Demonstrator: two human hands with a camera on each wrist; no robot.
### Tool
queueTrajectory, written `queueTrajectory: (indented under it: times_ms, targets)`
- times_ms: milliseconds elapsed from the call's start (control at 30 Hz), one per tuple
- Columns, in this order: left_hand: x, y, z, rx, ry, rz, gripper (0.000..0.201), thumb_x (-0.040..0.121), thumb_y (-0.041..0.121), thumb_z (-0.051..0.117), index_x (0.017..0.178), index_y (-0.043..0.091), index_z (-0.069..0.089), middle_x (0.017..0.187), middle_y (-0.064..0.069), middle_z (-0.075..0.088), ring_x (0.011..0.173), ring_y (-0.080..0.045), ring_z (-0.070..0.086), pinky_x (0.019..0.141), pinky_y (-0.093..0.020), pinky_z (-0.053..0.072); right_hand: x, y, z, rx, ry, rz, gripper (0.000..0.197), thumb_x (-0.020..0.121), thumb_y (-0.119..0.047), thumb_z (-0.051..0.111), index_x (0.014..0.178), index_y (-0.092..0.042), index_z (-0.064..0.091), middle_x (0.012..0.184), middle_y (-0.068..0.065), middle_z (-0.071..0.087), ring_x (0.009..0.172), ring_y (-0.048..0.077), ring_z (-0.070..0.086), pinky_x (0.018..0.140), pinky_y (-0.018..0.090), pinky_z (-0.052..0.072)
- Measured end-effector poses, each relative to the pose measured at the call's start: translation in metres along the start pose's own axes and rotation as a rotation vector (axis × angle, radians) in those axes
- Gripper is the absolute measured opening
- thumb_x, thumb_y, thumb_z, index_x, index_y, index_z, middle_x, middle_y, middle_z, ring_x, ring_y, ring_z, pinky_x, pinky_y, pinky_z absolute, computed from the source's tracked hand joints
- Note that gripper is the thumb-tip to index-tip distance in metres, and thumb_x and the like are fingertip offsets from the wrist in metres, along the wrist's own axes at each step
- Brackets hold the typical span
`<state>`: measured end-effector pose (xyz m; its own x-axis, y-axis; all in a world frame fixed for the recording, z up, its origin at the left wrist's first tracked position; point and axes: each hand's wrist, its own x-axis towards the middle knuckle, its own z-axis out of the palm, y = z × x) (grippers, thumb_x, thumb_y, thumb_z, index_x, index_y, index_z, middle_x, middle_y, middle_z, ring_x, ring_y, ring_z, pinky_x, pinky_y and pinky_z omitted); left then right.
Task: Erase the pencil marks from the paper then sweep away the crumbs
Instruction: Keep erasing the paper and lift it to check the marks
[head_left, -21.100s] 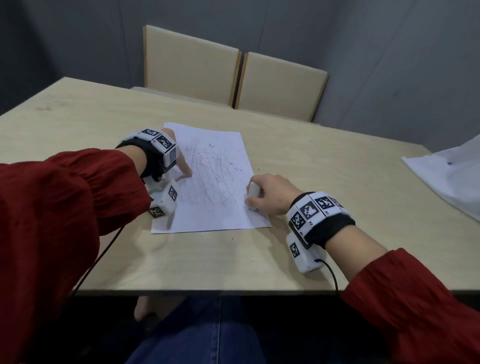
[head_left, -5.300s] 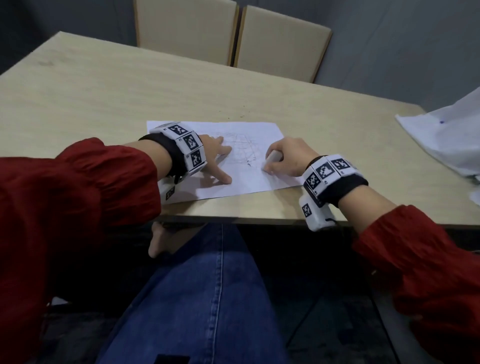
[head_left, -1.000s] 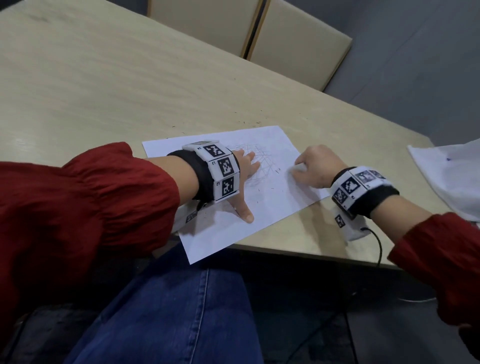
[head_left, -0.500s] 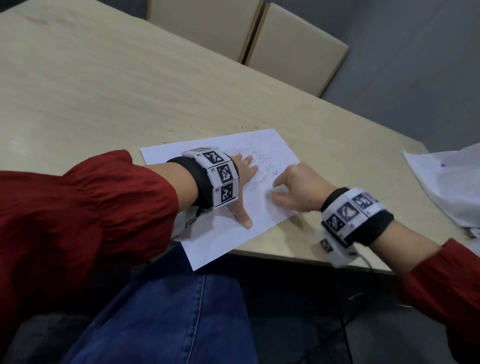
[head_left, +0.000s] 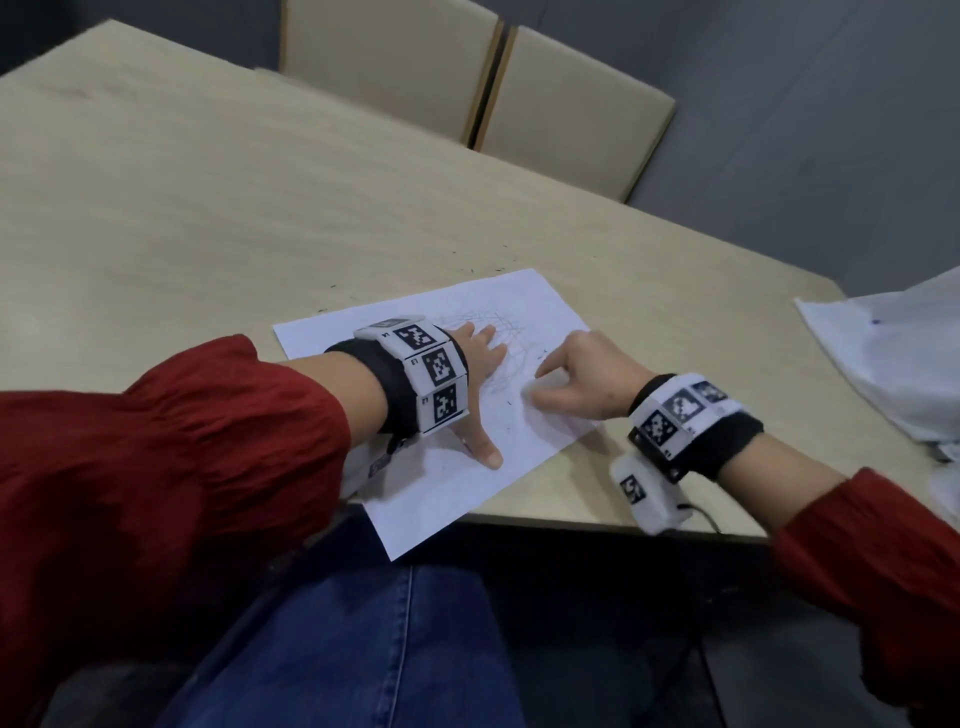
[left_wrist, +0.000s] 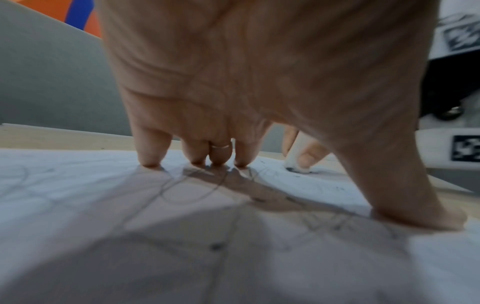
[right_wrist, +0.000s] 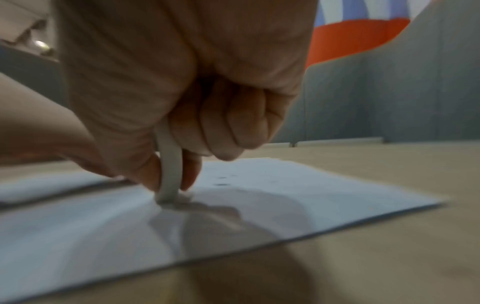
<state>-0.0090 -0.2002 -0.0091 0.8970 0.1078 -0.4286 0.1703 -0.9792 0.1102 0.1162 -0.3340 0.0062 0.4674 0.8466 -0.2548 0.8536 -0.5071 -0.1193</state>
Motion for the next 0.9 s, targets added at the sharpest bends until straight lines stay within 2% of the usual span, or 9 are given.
queueTrajectory:
  times_ms: [167, 233, 333, 467, 533, 567, 667, 767, 900]
  targets:
    - [-0.001, 0.002, -0.002, -0.006, -0.017, -0.004, 0.134, 0.063, 0.076, 0.068, 0.155, 0.015, -0.008, 0.162, -0.008, -0.013, 0.150, -0.026, -0.006, 0.120, -0.051, 0.013, 0.012, 0.049, -0.021, -0.073, 0.084, 0.235, 0.031, 0.073, -0.023, 0.058, 0.074, 0.008, 0.063, 0.060, 0.021, 0.047, 0.059, 0.027, 0.039, 0.053, 0.032, 0.034]
    - [0.000, 0.001, -0.001, -0.002, -0.016, -0.002, 0.134, 0.063, 0.076, 0.069, 0.155, 0.015, -0.007, 0.162, -0.008, -0.012, 0.150, -0.026, -0.005, 0.119, -0.050, 0.013, 0.007, 0.034, -0.019, -0.084, 0.041, 0.149, 0.026, 0.075, -0.022, 0.062, 0.071, 0.004, 0.063, 0.055, 0.013, 0.048, 0.057, 0.030, 0.044, 0.053, 0.034, 0.038]
    - [0.002, 0.000, 0.000, 0.013, -0.023, -0.001, 0.135, 0.062, 0.078, 0.068, 0.155, 0.016, -0.007, 0.162, -0.008, -0.010, 0.149, -0.026, -0.002, 0.119, -0.050, 0.016, -0.012, 0.011, -0.004, -0.031, -0.041, -0.002, 0.023, 0.078, -0.023, 0.066, 0.059, -0.015, 0.058, 0.048, -0.002, 0.040, 0.048, 0.013, 0.036, 0.050, 0.026, 0.032]
    - [0.002, 0.001, -0.002, -0.015, -0.042, -0.002, 0.136, 0.062, 0.078, 0.068, 0.154, 0.016, -0.011, 0.162, -0.006, -0.016, 0.150, -0.025, -0.007, 0.120, -0.051, 0.013, -0.007, 0.047, -0.013, -0.016, 0.004, 0.163, 0.033, 0.078, -0.023, 0.063, 0.059, 0.001, 0.053, 0.055, 0.010, 0.031, 0.055, 0.022, 0.029, 0.052, 0.031, 0.029]
    - [0.003, 0.001, -0.002, -0.017, -0.056, -0.006, 0.136, 0.063, 0.077, 0.068, 0.154, 0.016, -0.013, 0.161, -0.005, -0.018, 0.149, -0.025, -0.011, 0.120, -0.050, 0.011, -0.006, 0.055, -0.022, -0.099, 0.027, 0.256, 0.030, 0.075, -0.020, 0.062, 0.050, -0.007, 0.052, 0.052, 0.005, 0.029, 0.054, 0.022, 0.028, 0.049, 0.030, 0.026]
    - [0.003, 0.001, -0.002, -0.017, -0.057, -0.005, 0.136, 0.063, 0.077, 0.068, 0.154, 0.016, -0.013, 0.161, -0.005, -0.018, 0.149, -0.024, -0.010, 0.120, -0.050, 0.011, -0.008, 0.049, -0.023, -0.131, 0.018, 0.245, 0.034, 0.074, -0.019, 0.061, 0.047, -0.012, 0.042, 0.052, 0.004, 0.026, 0.053, 0.021, 0.025, 0.049, 0.030, 0.024]
    - [0.004, 0.001, -0.002, -0.024, -0.057, -0.006, 0.137, 0.062, 0.077, 0.069, 0.154, 0.017, -0.012, 0.161, -0.005, -0.018, 0.149, -0.024, -0.010, 0.120, -0.050, 0.012, -0.018, 0.018, -0.011, -0.100, -0.033, 0.059, 0.044, 0.073, -0.021, 0.062, 0.046, -0.018, 0.026, 0.051, 0.001, 0.021, 0.051, 0.016, 0.020, 0.050, 0.030, 0.024]
    - [0.005, 0.001, -0.002, -0.036, -0.062, -0.008, 0.137, 0.062, 0.076, 0.070, 0.154, 0.016, -0.013, 0.161, -0.005, -0.018, 0.149, -0.024, -0.011, 0.120, -0.050, 0.011, -0.024, 0.023, -0.004, -0.019, -0.045, 0.058, 0.041, 0.073, -0.019, 0.063, 0.046, -0.018, 0.032, 0.053, 0.001, 0.020, 0.051, 0.014, 0.018, 0.050, 0.029, 0.023]
    - [0.007, 0.003, -0.001, -0.040, -0.055, -0.024, 0.137, 0.062, 0.075, 0.070, 0.154, 0.015, -0.013, 0.161, -0.007, -0.017, 0.149, -0.026, -0.011, 0.119, -0.052, 0.012, -0.010, 0.063, -0.015, -0.051, 0.012, 0.214, 0.034, 0.066, -0.021, 0.058, 0.046, -0.014, 0.031, 0.052, 0.002, 0.022, 0.056, 0.021, 0.023, 0.051, 0.033, 0.024]
